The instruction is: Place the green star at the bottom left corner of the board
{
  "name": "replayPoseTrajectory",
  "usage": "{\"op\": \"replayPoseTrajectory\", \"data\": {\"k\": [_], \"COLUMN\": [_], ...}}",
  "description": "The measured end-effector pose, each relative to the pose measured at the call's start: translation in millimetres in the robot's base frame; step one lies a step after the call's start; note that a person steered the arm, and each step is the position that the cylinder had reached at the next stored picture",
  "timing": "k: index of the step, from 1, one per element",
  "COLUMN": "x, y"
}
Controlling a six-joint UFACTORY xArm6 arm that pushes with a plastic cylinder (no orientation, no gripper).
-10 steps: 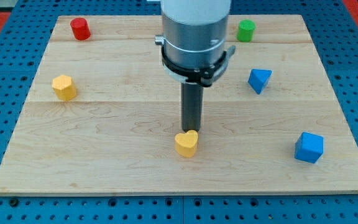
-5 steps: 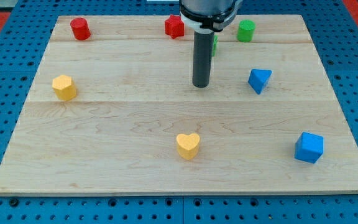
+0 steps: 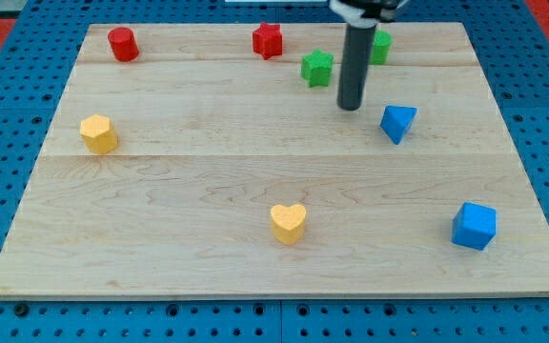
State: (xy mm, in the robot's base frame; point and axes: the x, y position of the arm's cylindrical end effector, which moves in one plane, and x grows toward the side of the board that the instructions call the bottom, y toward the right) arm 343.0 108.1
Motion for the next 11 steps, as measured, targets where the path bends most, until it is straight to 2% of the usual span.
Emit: {"op": "replayPoseTrajectory", "data": {"k": [1,2,4,5,6,7,8,10,11], "x": [-33,-46,-27,-21,-23,-31,-44,-78,-29], "y": [17,-8,-115,-128,-128,-80,-65,-92,-166]}}
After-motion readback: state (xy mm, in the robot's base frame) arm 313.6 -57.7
